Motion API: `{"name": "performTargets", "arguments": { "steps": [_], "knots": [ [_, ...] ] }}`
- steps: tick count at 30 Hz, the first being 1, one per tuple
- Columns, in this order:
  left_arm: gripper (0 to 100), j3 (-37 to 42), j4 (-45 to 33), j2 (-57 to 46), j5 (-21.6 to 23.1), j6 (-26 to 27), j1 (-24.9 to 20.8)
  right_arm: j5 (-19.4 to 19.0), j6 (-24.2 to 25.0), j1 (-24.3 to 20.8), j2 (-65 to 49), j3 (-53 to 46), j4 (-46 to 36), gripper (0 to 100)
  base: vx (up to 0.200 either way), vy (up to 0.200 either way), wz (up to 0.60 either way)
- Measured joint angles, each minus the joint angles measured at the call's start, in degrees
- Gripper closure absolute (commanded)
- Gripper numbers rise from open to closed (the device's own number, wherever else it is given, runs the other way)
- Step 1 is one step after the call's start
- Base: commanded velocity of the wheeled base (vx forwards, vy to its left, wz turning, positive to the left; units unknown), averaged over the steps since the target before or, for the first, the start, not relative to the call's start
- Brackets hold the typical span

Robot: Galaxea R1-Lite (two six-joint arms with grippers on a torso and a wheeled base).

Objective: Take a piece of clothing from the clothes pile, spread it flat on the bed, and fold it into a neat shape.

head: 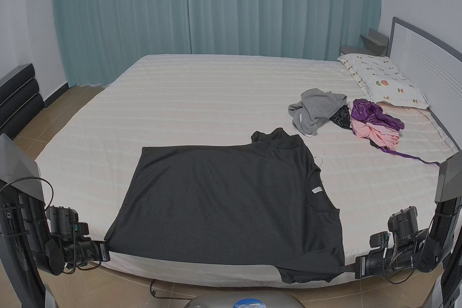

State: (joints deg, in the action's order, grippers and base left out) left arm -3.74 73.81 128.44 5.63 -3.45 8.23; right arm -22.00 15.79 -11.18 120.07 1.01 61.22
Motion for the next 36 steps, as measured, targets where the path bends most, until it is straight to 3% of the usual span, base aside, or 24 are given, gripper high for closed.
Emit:
{"name": "performTargets", "arguments": {
  "steps": [7,15,27,36],
  "knots": [
    [100,2.07,0.13,-0.20,0.02,6.45,1.66,0.00,-1.91,-0.17,-3.52,0.00,-5.78,100,0.000,0.000,0.00],
    [100,2.69,-0.82,-0.40,-0.06,8.73,2.71,0.04,-4.52,-0.37,-7.39,-0.02,-12.56,100,0.000,0.000,0.00],
    [100,2.73,-5.28,-1.82,-0.13,12.37,4.36,0.71,-4.90,-0.37,-9.09,0.00,-14.26,100,0.000,0.000,0.00],
    [100,2.12,-4.51,-3.61,-0.13,10.01,4.50,0.61,-4.00,0.11,-9.53,-0.02,-9.57,100,0.000,0.000,0.00]
  ]
}}
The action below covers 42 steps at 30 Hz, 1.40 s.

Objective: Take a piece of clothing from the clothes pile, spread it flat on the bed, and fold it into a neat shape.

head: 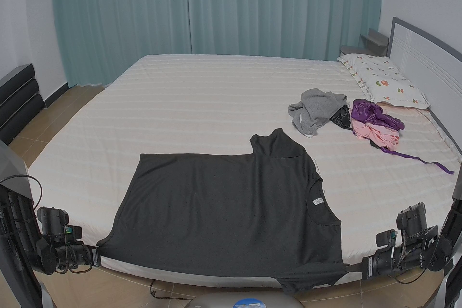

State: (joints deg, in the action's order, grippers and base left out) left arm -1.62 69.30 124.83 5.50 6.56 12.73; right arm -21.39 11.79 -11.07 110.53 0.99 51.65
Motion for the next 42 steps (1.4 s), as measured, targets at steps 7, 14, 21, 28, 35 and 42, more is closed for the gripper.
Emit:
{"name": "performTargets", "arguments": {
  "steps": [7,14,21,28,35,42],
  "knots": [
    [100,-3.94,0.63,-1.35,0.05,-10.96,-0.61,0.32,2.46,0.79,0.83,0.16,8.37,100,0.000,0.000,0.00],
    [100,-9.23,0.77,-3.11,0.05,-23.93,-2.62,3.41,4.96,1.15,2.67,3.63,11.39,100,0.000,0.000,0.00],
    [100,-13.57,0.77,-3.74,0.02,-28.65,-3.89,4.29,5.72,1.32,3.66,9.01,11.37,100,0.000,0.000,0.00],
    [100,-14.58,0.73,-4.33,-0.02,-28.81,-4.19,4.29,5.72,2.06,3.58,11.17,11.28,100,0.000,0.000,0.00],
    [100,-13.34,0.24,-6.17,-0.28,-28.32,-4.13,4.29,5.64,2.61,1.46,11.52,11.11,100,0.000,0.000,0.00],
    [100,-10.56,0.16,-7.58,-0.41,-23.60,-3.97,4.24,5.62,2.52,-1.33,10.09,11.06,100,0.000,0.000,0.00]
  ]
}}
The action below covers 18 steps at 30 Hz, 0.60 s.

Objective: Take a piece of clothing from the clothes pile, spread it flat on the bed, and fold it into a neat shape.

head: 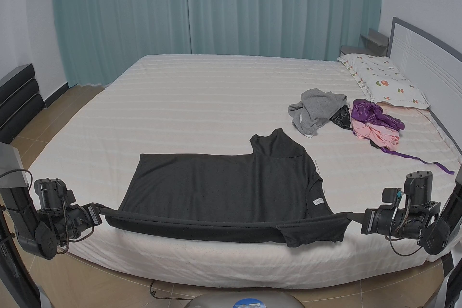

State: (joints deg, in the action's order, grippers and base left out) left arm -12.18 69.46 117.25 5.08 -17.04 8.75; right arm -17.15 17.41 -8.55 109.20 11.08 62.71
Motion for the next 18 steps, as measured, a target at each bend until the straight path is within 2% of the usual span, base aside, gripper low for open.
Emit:
{"name": "performTargets", "arguments": {
  "steps": [14,18],
  "knots": [
    [100,4.35,0.04,-0.46,-0.35,8.18,1.69,-0.15,-0.50,-0.95,-3.55,-6.92,0.43,100,0.000,0.000,0.00],
    [100,4.68,0.15,-0.27,-0.38,8.70,1.66,-0.11,-0.55,-1.15,-3.72,-7.62,0.71,100,0.000,0.000,0.00]
  ]
}}
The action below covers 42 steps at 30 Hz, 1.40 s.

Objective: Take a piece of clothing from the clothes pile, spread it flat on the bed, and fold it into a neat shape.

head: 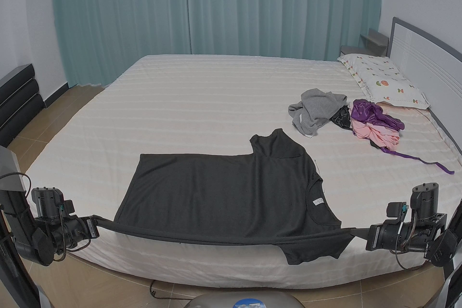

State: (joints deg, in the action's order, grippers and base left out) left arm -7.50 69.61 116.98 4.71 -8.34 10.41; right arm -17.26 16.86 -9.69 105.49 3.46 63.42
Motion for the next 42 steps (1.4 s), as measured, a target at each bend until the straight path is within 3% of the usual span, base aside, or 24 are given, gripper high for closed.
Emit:
{"name": "performTargets", "arguments": {
  "steps": [11,22,29,42],
  "knots": [
    [100,-3.13,0.33,1.24,0.02,-0.83,-0.07,0.11,0.16,-0.11,2.34,3.71,-0.39,100,0.000,0.000,0.00],
    [100,-10.22,0.33,6.50,-0.17,-6.17,-1.93,0.32,0.27,0.46,8.16,10.18,-0.63,100,0.000,0.000,0.00],
    [100,-13.84,0.27,9.42,-1.54,-6.77,-2.93,0.35,0.29,0.99,11.41,13.65,-0.68,100,0.000,0.000,0.00],
    [100,-15.40,0.35,10.42,-2.50,-9.72,-5.71,0.27,0.54,3.08,12.92,16.27,-0.66,100,0.000,0.000,0.00]
  ]
}}
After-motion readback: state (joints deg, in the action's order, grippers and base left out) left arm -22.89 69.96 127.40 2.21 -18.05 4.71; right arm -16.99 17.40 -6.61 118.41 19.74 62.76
